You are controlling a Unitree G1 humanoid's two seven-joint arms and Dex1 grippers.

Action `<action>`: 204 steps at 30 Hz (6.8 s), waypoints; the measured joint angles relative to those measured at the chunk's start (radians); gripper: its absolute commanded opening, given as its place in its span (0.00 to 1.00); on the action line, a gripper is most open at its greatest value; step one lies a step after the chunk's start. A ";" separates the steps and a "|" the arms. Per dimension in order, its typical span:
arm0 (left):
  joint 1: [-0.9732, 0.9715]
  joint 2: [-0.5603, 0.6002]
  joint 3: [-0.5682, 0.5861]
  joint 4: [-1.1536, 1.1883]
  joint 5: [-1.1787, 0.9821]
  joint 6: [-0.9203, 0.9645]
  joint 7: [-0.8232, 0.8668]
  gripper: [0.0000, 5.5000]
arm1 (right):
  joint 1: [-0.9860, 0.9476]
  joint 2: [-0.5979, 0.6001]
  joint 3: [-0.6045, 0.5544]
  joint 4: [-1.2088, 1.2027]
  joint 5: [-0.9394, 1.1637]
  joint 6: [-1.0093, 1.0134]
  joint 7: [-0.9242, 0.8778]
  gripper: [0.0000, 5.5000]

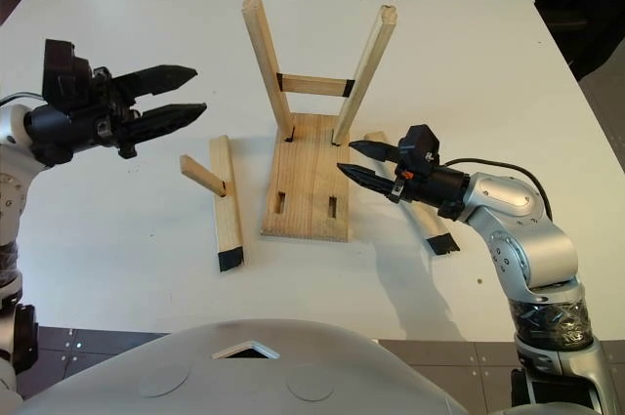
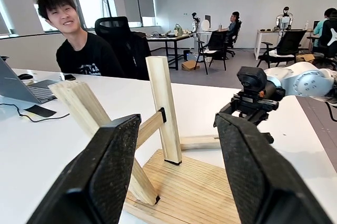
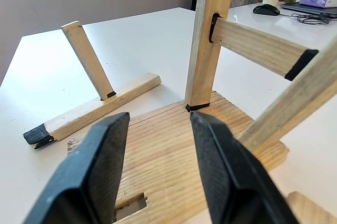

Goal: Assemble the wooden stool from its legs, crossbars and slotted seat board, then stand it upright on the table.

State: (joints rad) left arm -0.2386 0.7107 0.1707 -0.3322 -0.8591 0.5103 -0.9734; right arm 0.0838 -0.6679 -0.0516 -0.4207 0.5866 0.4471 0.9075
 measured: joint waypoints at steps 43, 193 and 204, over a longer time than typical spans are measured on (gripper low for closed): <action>-0.026 -0.017 -0.070 -0.315 -0.099 0.116 0.135 0.48 | 0.030 0.007 0.005 -0.043 0.004 0.010 -0.010 0.39; 0.256 0.019 -0.360 0.194 0.604 -0.358 -0.039 0.58 | -0.134 -0.264 -0.031 0.041 0.130 0.034 0.321 0.37; 0.246 0.013 -0.371 0.187 0.619 -0.358 -0.054 0.58 | -0.158 -0.242 0.106 0.078 -0.062 -0.159 0.305 0.37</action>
State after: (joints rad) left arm 0.0075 0.7241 -0.1998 -0.1448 -0.2400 0.1519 -1.0274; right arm -0.0744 -0.9101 0.0548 -0.3426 0.5249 0.2879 1.2129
